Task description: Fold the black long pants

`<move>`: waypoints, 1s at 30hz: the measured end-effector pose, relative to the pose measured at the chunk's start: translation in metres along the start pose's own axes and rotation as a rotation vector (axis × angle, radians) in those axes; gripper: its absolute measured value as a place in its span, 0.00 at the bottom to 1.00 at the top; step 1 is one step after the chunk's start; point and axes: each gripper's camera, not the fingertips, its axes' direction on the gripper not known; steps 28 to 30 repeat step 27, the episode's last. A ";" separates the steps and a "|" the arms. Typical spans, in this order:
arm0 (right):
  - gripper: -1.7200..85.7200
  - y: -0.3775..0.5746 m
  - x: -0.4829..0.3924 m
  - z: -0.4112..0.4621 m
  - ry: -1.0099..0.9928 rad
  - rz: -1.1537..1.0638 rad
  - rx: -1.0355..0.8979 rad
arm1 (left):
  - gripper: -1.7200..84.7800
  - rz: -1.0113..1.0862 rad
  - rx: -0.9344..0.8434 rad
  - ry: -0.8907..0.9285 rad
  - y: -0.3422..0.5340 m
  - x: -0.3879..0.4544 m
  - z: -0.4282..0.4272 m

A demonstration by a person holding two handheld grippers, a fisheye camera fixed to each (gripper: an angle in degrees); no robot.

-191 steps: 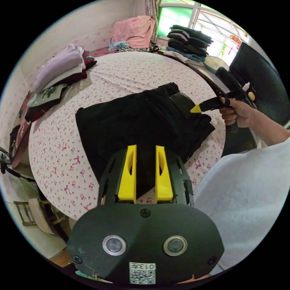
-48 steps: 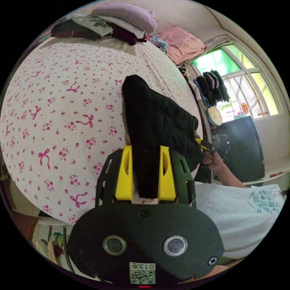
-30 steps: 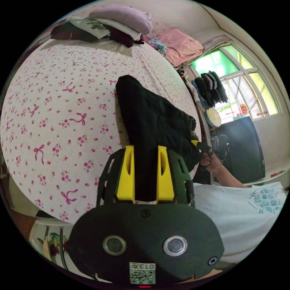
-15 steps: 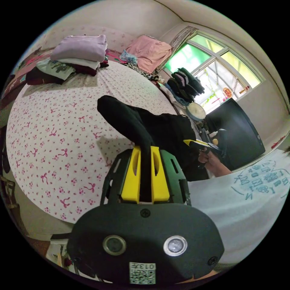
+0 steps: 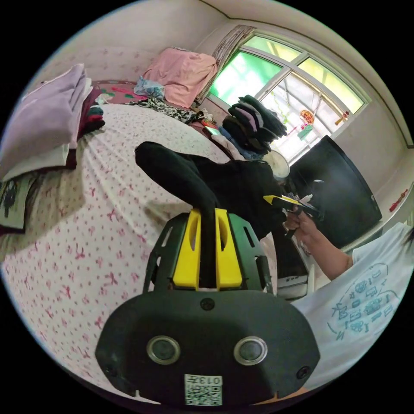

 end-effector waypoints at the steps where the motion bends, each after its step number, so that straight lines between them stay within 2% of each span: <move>1: 0.11 -0.020 0.009 0.006 0.007 -0.009 0.012 | 0.08 0.013 0.006 -0.004 -0.023 -0.007 0.012; 8: 0.11 -0.154 0.050 0.047 0.036 -0.094 0.058 | 0.09 0.027 0.073 -0.024 -0.140 -0.055 0.068; 14: 0.11 -0.266 0.067 0.094 0.051 -0.148 0.044 | 0.10 0.006 0.091 -0.123 -0.233 -0.091 0.112; 18: 0.11 -0.308 0.096 0.139 0.102 0.002 -0.023 | 0.12 -0.172 -0.012 -0.235 -0.262 -0.143 0.165; 20: 0.10 -0.314 0.113 0.148 0.175 0.125 -0.015 | 0.11 -0.230 0.011 -0.286 -0.254 -0.152 0.168; 22: 0.08 -0.318 0.104 0.146 0.218 0.076 0.031 | 0.10 -0.145 0.037 -0.349 -0.249 -0.137 0.173; 26: 0.04 -0.328 0.049 0.167 0.282 -0.212 0.031 | 0.09 0.078 -0.032 -0.466 -0.262 -0.093 0.208; 30: 0.04 -0.329 0.042 0.172 0.300 -0.244 0.017 | 0.07 0.134 -0.070 -0.484 -0.265 -0.081 0.225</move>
